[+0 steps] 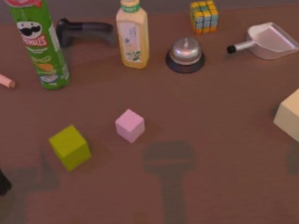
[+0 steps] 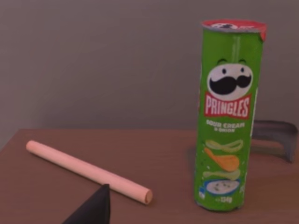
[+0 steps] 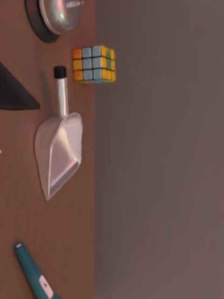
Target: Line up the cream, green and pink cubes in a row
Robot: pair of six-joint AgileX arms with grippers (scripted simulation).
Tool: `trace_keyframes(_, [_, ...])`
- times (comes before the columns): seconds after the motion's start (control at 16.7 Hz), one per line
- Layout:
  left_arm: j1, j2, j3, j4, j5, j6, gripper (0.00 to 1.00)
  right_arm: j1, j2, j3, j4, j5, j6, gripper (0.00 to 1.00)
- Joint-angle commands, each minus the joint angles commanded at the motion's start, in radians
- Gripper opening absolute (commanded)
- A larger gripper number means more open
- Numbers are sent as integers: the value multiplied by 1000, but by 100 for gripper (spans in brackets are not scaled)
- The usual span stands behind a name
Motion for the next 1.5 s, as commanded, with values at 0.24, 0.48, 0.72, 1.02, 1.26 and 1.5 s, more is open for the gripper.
trace_keyframes(0.24, [-9,30,30,-19,0,3,100,0,0,0,0,0,0,100])
trace_keyframes(0.48, [-61,216,216,-131,0,24,100,0,0,0,0,0,0,100])
trace_keyframes(0.72, [-145,565,527,-323,2,62,100,0,0,0,0,0,0,100])
trace_keyframes(1.02, [-268,1143,979,-619,5,117,100,0,0,0,0,0,0,100])
trace_keyframes(1.26, [-364,1610,1328,-853,7,159,100,0,0,0,0,0,0,100])
trace_keyframes(1.5, [-445,1987,1634,-1044,8,194,100,0,0,0,0,0,0,100])
